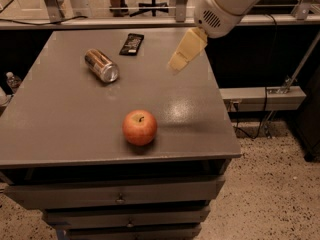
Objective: Place orange can upright
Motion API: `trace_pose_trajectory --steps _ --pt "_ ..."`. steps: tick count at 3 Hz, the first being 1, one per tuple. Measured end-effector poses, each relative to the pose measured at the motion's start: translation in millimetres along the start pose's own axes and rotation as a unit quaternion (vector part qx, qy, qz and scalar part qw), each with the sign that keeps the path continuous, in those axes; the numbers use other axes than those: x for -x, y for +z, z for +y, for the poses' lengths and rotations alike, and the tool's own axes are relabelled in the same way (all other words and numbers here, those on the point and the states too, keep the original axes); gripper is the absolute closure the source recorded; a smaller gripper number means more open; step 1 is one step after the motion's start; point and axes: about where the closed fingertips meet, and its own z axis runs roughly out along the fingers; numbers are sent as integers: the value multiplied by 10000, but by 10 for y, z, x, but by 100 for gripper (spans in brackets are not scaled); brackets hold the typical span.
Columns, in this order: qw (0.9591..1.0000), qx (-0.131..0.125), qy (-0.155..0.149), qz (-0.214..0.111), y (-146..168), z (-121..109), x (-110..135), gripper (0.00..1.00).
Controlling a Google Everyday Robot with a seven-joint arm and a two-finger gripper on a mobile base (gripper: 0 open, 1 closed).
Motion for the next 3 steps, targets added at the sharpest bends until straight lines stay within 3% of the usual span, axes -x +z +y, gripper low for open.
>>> trace_pose_trajectory --steps 1,2,3 --pt "10000 0 0 -1 0 0 1 0" --pt "9997 23 96 -244 33 -11 182 0" --pt "9977 130 401 -535 237 -63 545 0"
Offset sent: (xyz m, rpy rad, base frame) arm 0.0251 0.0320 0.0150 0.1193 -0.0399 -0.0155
